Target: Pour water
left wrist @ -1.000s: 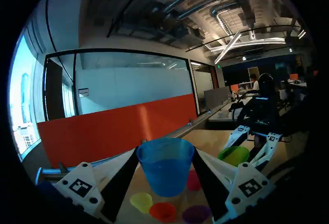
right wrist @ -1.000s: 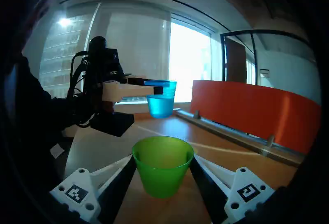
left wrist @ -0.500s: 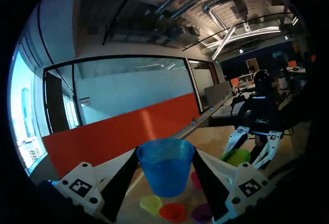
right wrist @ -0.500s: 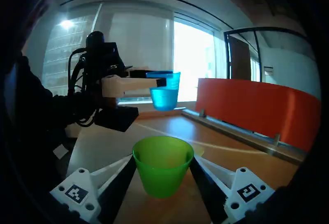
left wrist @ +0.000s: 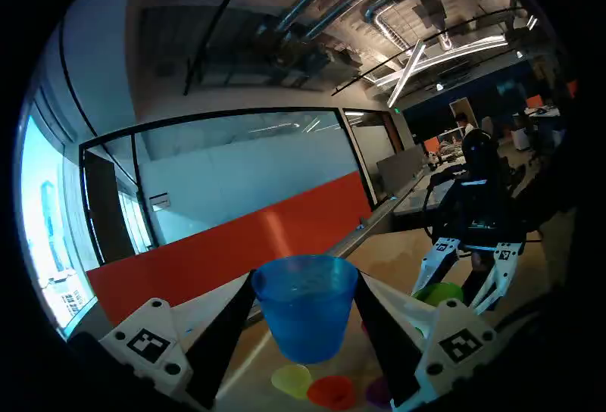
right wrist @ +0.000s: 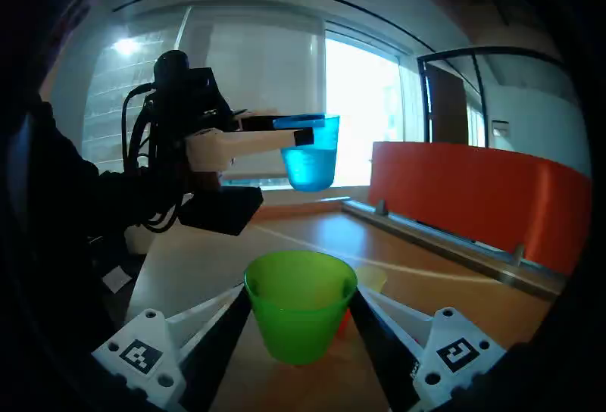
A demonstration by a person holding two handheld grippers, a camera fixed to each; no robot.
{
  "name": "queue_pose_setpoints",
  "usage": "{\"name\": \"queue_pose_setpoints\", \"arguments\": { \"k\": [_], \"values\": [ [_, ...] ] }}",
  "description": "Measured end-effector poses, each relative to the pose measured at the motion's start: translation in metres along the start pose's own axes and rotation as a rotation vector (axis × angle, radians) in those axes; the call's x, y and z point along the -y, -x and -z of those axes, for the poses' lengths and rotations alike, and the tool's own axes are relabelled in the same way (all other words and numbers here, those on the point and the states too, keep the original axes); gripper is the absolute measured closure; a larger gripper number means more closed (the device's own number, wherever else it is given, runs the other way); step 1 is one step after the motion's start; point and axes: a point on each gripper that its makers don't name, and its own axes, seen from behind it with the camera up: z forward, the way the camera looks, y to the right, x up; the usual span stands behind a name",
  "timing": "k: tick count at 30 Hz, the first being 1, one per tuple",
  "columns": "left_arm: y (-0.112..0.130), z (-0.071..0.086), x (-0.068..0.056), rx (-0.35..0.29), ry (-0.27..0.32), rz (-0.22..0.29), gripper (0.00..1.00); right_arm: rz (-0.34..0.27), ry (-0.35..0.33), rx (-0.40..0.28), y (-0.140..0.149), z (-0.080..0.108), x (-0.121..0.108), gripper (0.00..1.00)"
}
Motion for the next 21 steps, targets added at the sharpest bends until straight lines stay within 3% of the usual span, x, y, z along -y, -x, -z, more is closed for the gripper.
{"name": "queue_pose_setpoints", "arguments": {
  "k": [21],
  "values": [
    [-0.011, -0.001, -0.003, -0.019, -0.002, -0.118, 0.13, -0.015, -0.022, -0.019, -0.002, -0.015, 0.006, 0.10]
  ]
}}
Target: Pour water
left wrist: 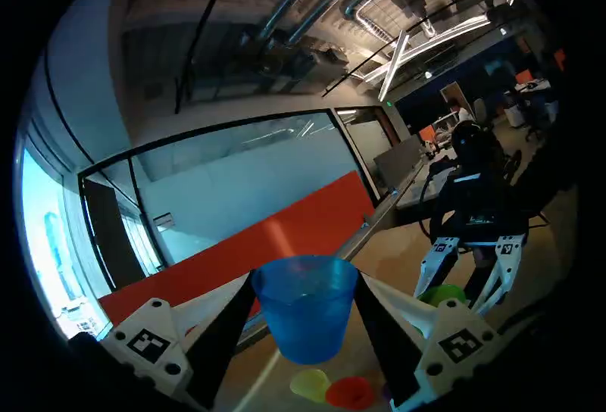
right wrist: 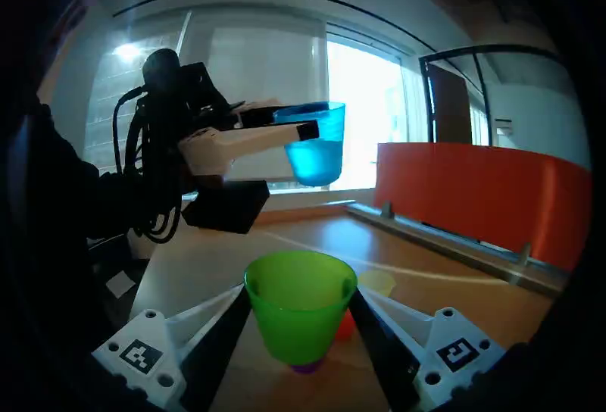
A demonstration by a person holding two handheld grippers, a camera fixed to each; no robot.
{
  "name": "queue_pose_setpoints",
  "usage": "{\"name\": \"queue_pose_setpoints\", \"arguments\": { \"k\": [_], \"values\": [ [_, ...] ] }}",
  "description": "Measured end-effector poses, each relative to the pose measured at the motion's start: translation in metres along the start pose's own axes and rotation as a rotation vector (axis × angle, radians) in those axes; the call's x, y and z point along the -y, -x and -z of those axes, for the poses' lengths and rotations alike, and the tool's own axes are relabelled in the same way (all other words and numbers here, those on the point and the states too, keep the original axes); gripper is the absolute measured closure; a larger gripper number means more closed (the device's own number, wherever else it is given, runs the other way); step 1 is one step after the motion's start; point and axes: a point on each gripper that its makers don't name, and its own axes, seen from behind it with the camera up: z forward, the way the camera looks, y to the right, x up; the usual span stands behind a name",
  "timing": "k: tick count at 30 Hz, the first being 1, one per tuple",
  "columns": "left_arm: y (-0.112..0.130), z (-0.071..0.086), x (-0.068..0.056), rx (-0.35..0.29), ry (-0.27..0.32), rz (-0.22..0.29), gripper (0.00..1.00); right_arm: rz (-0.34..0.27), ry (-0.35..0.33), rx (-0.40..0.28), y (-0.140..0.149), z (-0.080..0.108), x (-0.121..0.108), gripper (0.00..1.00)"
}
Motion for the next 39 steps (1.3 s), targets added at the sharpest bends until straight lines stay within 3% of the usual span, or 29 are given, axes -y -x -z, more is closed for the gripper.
{"name": "queue_pose_setpoints", "arguments": {
  "k": [39],
  "values": [
    [-0.006, 0.007, -0.006, -0.004, 0.011, -0.141, 0.13, 0.006, -0.057, 0.001, 0.000, -0.025, 0.013, 0.10]
  ]
}}
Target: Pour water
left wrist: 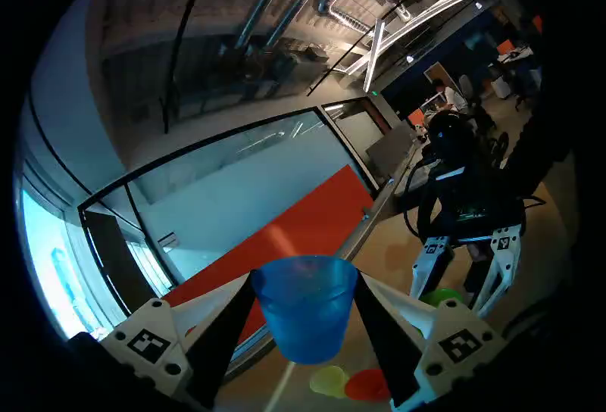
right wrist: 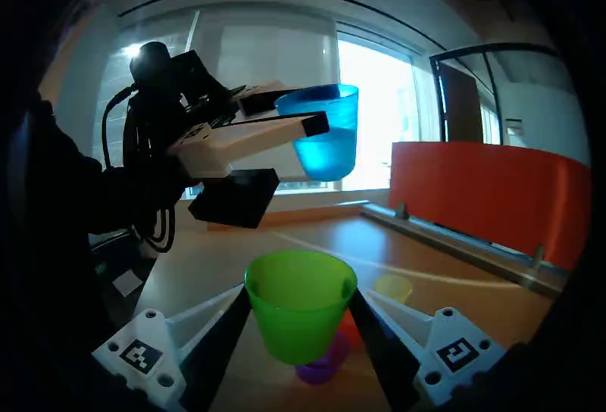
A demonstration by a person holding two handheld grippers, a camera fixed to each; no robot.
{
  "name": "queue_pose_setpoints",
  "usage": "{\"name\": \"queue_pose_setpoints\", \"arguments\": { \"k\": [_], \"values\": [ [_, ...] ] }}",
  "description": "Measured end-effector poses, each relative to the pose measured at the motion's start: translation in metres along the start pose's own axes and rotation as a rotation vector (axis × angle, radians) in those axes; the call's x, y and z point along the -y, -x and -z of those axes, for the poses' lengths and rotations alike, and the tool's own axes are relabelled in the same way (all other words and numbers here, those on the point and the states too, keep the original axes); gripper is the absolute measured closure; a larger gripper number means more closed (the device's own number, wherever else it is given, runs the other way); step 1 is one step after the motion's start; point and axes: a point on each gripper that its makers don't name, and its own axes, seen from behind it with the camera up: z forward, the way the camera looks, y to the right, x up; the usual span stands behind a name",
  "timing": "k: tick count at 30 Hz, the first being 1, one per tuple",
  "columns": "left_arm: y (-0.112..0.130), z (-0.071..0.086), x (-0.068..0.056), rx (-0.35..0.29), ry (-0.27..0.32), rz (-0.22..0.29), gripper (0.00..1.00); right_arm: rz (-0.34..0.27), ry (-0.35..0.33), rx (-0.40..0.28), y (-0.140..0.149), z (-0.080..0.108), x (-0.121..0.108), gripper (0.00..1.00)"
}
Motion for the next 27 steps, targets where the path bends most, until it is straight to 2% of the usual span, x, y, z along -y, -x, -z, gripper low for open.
{"name": "queue_pose_setpoints", "arguments": {
  "k": [27],
  "values": [
    [0.0029, -0.0018, -0.0017, 0.022, -0.005, -0.150, 0.13, 0.001, -0.011, -0.006, -0.0011, -0.0035, 0.0033, 0.10]
  ]
}}
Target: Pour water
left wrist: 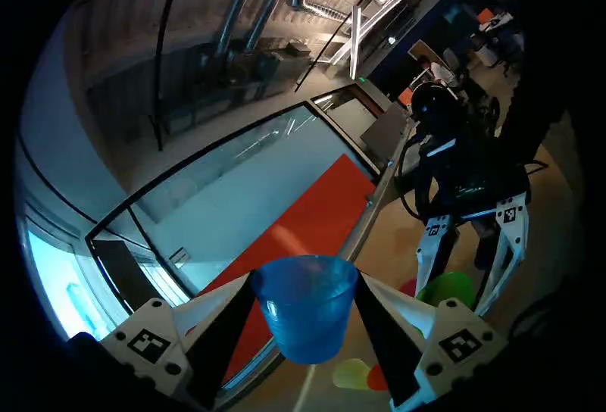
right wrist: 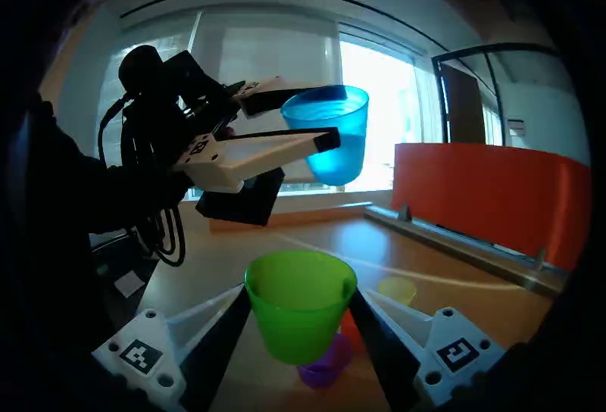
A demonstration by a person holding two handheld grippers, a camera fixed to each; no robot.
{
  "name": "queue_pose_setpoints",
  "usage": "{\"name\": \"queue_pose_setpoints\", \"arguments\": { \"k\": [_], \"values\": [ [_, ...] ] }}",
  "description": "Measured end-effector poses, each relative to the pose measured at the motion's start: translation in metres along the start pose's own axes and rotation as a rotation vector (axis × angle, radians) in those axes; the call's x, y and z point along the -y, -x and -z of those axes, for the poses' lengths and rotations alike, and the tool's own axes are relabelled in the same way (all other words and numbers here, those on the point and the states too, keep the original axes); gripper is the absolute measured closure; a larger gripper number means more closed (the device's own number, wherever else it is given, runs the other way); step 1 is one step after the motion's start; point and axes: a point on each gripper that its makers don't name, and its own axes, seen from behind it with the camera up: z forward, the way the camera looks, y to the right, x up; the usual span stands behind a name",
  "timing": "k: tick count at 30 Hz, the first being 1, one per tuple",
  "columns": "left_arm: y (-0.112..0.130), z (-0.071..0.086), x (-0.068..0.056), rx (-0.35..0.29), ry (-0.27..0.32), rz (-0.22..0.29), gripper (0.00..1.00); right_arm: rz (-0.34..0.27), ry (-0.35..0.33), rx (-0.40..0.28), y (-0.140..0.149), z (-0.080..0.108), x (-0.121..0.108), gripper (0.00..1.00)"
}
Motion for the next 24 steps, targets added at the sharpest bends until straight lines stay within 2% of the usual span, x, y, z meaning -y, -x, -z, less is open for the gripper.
{"name": "queue_pose_setpoints", "arguments": {
  "k": [24],
  "values": [
    [-0.0030, -0.0012, -0.0046, 0.003, 0.004, -0.090, 0.13, 0.003, -0.003, -0.003, -0.0031, 0.0000, 0.0003, 0.10]
  ]
}}
